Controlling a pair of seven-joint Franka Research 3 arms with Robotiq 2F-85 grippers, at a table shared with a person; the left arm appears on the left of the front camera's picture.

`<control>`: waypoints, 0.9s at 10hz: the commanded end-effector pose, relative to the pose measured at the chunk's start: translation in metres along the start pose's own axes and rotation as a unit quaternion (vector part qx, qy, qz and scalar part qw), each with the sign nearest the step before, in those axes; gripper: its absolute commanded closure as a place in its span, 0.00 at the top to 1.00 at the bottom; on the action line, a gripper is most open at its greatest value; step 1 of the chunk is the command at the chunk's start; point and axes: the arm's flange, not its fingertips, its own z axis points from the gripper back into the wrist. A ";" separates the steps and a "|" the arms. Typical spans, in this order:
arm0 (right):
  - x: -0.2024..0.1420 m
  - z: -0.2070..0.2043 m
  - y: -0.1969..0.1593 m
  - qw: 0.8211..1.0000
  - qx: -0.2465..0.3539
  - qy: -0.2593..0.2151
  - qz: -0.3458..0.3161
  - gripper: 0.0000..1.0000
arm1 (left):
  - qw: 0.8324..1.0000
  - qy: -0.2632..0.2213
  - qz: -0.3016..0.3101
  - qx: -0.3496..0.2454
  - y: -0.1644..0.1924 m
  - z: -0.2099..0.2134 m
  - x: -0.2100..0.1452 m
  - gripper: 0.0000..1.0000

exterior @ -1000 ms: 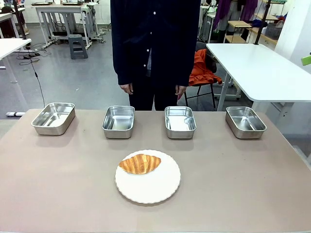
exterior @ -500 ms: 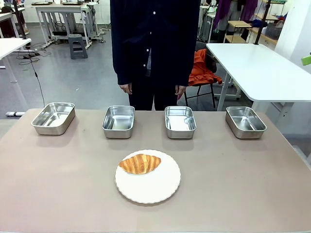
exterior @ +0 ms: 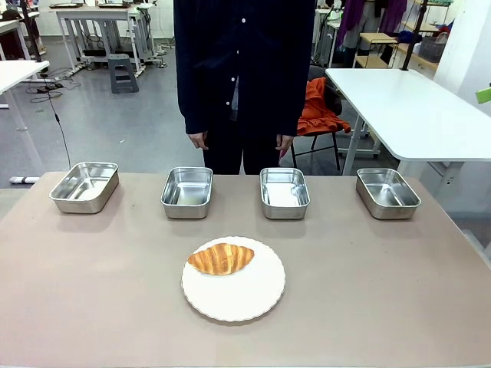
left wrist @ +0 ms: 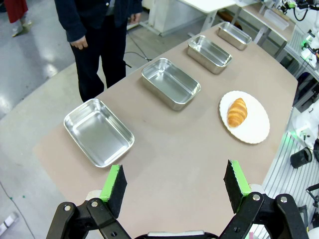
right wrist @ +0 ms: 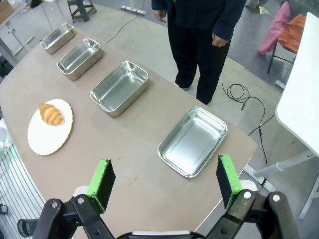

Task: Place the bread in the container.
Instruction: Place the Butter Roll into the Airtight Container indicated by the human.

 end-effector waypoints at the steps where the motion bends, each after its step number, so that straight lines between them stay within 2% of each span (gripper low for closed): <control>1: 0.001 0.000 -0.001 1.000 0.001 -0.003 0.002 1.00 | 1.000 -0.002 -0.008 -0.002 0.000 0.002 -0.001 1.00; 9: 0.001 0.000 -0.001 1.000 0.001 -0.003 0.002 1.00 | 1.000 -0.002 -0.008 -0.002 0.000 0.002 -0.001 1.00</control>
